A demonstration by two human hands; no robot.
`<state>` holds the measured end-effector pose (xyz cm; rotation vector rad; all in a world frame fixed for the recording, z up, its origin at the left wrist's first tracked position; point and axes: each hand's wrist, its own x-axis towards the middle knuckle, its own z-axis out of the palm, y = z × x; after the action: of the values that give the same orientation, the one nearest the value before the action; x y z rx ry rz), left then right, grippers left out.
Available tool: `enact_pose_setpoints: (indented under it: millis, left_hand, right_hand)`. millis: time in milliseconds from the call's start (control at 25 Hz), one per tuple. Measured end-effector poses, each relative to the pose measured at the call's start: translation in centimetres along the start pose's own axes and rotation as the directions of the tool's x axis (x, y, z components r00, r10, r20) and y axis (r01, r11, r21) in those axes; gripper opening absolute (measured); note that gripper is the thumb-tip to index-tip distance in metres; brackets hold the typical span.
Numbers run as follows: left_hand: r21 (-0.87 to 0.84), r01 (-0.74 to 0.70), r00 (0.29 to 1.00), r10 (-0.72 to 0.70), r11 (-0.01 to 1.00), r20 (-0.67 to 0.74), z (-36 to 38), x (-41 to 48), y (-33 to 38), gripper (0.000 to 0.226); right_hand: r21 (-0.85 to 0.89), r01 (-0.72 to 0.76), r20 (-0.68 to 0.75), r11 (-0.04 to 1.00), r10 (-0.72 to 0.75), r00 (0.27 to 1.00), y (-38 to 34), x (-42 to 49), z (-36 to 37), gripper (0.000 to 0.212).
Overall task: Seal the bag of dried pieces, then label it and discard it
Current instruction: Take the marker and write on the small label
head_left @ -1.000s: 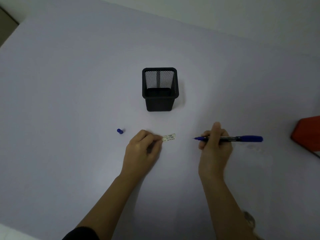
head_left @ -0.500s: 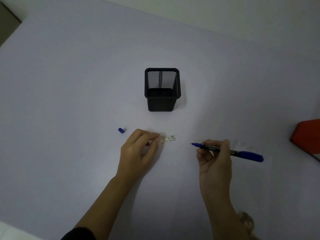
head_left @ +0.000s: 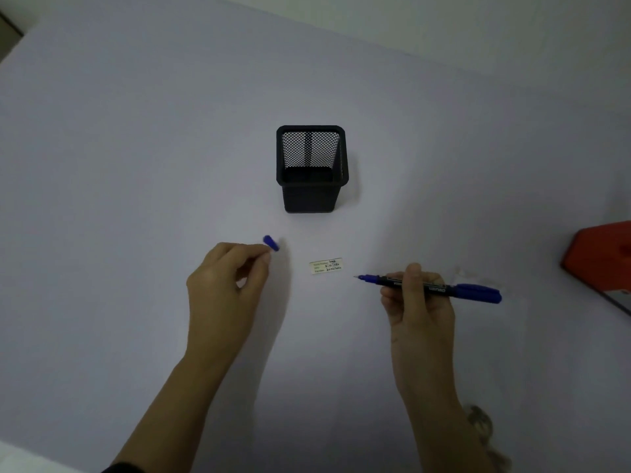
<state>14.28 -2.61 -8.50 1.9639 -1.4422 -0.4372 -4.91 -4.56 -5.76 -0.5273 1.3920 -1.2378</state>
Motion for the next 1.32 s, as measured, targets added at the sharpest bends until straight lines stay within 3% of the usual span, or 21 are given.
enact_pose_setpoints:
  millis: [120, 280, 480, 600, 680, 760, 920, 1000, 1080, 1160, 1200, 1240, 1320]
  left_hand:
    - [0.066, 0.006, 1.000, -0.007, 0.998, 0.016, 0.9, -0.5, 0.5, 0.013]
    - [0.026, 0.010, 1.000, -0.010, 1.000, -0.004, 1.4, -0.2, 0.5, 0.016]
    - [-0.012, -0.262, 0.952, 0.260, 0.965, 0.158, 3.3, 2.2, 1.9, 0.024]
    - [0.049, -0.454, 0.867, 0.428, 0.890, 0.257, 5.5, 3.9, 3.3, 0.025]
    - [0.113, -0.561, 0.793, 0.494, 0.820, 0.355, 7.2, 4.9, 4.0, 0.037]
    - [0.170, -0.591, 0.764, 0.480, 0.789, 0.431, 8.4, 5.4, 4.7, 0.047]
    - [0.277, -0.560, 0.787, 0.396, 0.781, 0.473, 8.9, 6.1, 6.3, 0.043]
    - [0.279, -0.573, 0.795, 0.440, 0.770, 0.418, 8.8, 6.1, 6.5, 0.041]
    - [0.106, -0.493, 0.846, 0.448, 0.863, 0.289, 8.0, 5.2, 7.1, 0.029]
    - [-0.212, -0.161, 0.951, 0.209, 0.964, 0.229, 5.8, 3.5, 8.5, 0.014]
    - [-0.372, 0.070, 0.954, 0.047, 0.926, 0.296, 4.4, 2.5, 9.1, 0.011]
    - [-0.494, 0.291, 0.916, -0.090, 0.820, 0.390, 3.3, 1.4, 9.6, 0.011]
    - [-0.601, 0.508, 0.843, -0.213, 0.617, 0.495, 1.8, -0.1, 10.0, 0.014]
  right_hand:
    - [-0.027, 0.012, 0.018, 1.000, -0.012, 1.000, -0.2, -0.3, 0.2, 0.017]
    - [-0.007, 0.004, -0.047, 1.000, -0.005, 0.999, 0.0, -0.1, -0.4, 0.017]
    - [0.066, -0.058, -0.134, 0.996, 0.067, 0.989, -0.2, -0.2, -1.5, 0.021]
    - [0.180, -0.110, -0.137, 0.977, 0.136, 0.981, -0.6, -0.4, -1.9, 0.029]
    - [0.157, -0.112, -0.137, 0.981, 0.134, 0.982, -0.7, -0.5, -2.3, 0.028]
    - [0.130, -0.103, -0.141, 0.986, 0.121, 0.983, -0.8, -0.7, -2.6, 0.022]
    - [0.139, -0.074, -0.143, 0.987, 0.094, 0.985, -1.2, -0.9, -3.3, 0.009]
    - [0.140, -0.067, -0.142, 0.988, 0.087, 0.986, -1.5, -1.0, -3.6, 0.025]
    - [0.162, -0.061, -0.165, 0.985, 0.088, 0.982, -1.9, -0.9, -4.1, 0.026]
    - [0.207, -0.052, -0.175, 0.977, 0.089, 0.980, -2.3, -0.8, -4.4, 0.021]
    - [0.226, -0.047, -0.180, 0.973, 0.089, 0.980, -2.5, -0.8, -4.5, 0.020]
    - [0.237, -0.042, -0.180, 0.971, 0.086, 0.980, -2.7, -0.7, -4.5, 0.020]
    - [0.239, -0.035, -0.169, 0.970, 0.077, 0.983, -3.0, -0.7, -4.3, 0.019]
